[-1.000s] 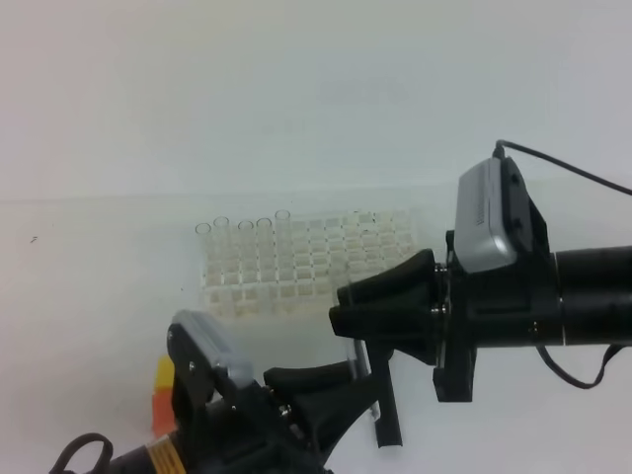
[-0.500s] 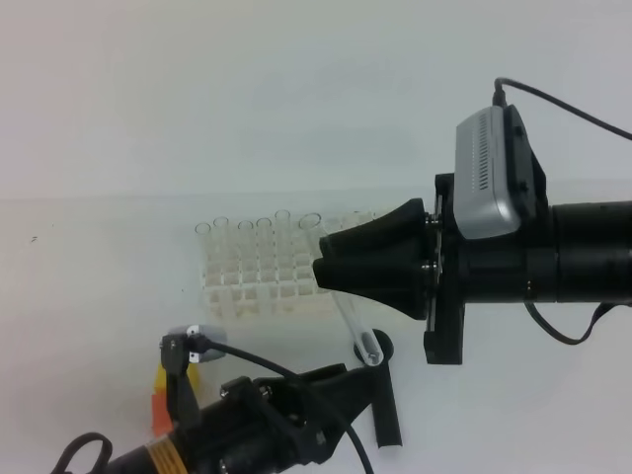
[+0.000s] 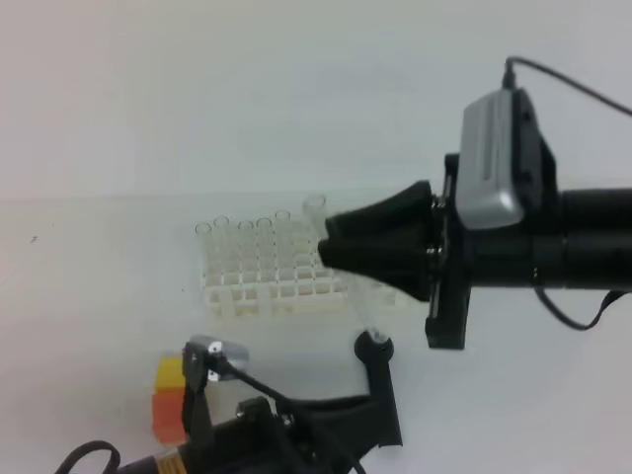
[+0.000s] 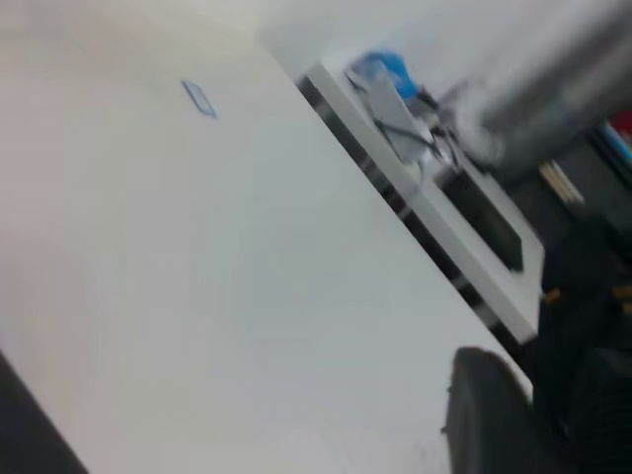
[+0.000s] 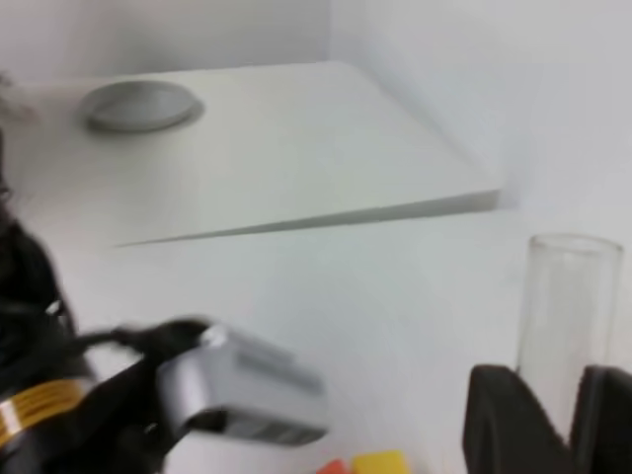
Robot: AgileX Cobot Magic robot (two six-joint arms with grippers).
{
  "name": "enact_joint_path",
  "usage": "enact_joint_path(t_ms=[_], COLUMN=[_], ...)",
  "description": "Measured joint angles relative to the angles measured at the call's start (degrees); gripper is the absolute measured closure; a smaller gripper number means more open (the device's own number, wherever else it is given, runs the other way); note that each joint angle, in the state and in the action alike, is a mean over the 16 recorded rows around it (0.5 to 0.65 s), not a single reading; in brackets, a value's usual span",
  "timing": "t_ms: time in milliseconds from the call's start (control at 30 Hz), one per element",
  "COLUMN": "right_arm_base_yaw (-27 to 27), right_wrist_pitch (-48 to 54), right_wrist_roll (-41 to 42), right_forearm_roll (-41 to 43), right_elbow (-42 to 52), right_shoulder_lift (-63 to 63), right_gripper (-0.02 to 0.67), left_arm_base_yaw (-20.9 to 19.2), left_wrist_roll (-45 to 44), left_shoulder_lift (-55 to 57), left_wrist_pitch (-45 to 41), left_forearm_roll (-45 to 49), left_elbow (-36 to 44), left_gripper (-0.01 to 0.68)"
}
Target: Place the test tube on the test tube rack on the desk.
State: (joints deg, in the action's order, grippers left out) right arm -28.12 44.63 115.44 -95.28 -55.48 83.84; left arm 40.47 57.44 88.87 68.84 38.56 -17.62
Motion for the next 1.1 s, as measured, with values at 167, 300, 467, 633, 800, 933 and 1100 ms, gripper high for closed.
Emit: enact_joint_path(t_ms=[167, 300, 467, 633, 800, 933, 1100], right_arm_base_yaw=[0.0, 0.1, 0.1, 0.1, 0.1, 0.1, 0.1], right_wrist_pitch=[-3.5, -5.8, -7.4, -7.7, -7.7, -7.8, -8.1], right_wrist_roll=[-0.1, -1.3, -3.7, -6.2, -7.7, -8.0, -8.1], right_forearm_roll=[1.9, 4.4, 8.2, 11.1, 12.5, 12.9, 12.9], right_elbow=[-0.5, -0.8, -0.9, -0.4, 1.8, 4.5, 8.5], right_shoulder_lift=[-4.5, -9.0, -14.3, -17.8, -20.2, -22.0, -24.1], right_gripper=[0.523, 0.524, 0.524, 0.524, 0.524, 0.524, 0.524], left_arm_base_yaw=[0.0, 0.0, 0.0, 0.0, 0.0, 0.0, 0.0], left_wrist_roll=[1.2, 2.8, 6.5, 12.1, 21.3, 32.0, 46.0], left_shoulder_lift=[-2.8, -7.7, -16.9, -28.2, -39.8, -47.7, -55.1], left_wrist_pitch=[0.0, -0.6, -4.7, -13.0, -23.7, -30.6, -37.3], left_forearm_roll=[5.3, 8.5, 11.2, 14.4, 21.2, 30.9, 44.8], left_elbow=[0.0, 0.0, 0.0, 0.0, -0.1, -0.8, -2.5], left_gripper=[0.576, 0.641, 0.669, 0.673, 0.673, 0.674, 0.674])
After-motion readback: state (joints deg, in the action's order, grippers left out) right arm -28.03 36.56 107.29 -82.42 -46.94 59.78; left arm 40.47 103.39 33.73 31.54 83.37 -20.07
